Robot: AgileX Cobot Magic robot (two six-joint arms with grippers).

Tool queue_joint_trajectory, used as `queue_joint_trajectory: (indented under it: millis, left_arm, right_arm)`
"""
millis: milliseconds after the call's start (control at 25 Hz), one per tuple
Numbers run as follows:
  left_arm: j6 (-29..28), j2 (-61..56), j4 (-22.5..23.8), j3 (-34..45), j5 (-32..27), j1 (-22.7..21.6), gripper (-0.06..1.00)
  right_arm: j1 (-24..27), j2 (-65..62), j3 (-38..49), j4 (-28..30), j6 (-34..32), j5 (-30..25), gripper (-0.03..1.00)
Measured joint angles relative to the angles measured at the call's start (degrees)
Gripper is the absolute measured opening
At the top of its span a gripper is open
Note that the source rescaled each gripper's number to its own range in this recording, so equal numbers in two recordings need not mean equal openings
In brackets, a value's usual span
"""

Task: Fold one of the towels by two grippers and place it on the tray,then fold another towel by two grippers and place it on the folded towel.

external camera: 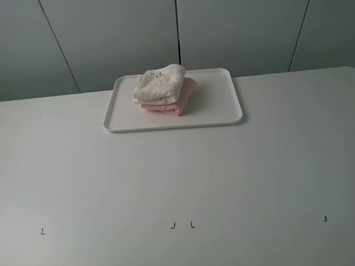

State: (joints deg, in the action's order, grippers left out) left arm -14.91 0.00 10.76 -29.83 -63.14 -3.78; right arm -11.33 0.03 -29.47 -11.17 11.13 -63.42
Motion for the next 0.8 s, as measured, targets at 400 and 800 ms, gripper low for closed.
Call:
queue_joint_trajectory:
  millis: [400, 800]
  left_arm:
    - [0.00, 0.00, 0.00, 0.00, 0.00, -0.71, 0.98]
    - [0.00, 0.00, 0.00, 0.00, 0.00, -0.71, 0.98]
  right_arm:
    - [-0.59, 0.00, 0.00, -0.22, 0.09, 0.12, 1.00]
    - [-0.59, 0.00, 0.00, -0.22, 0.09, 0.12, 1.00]
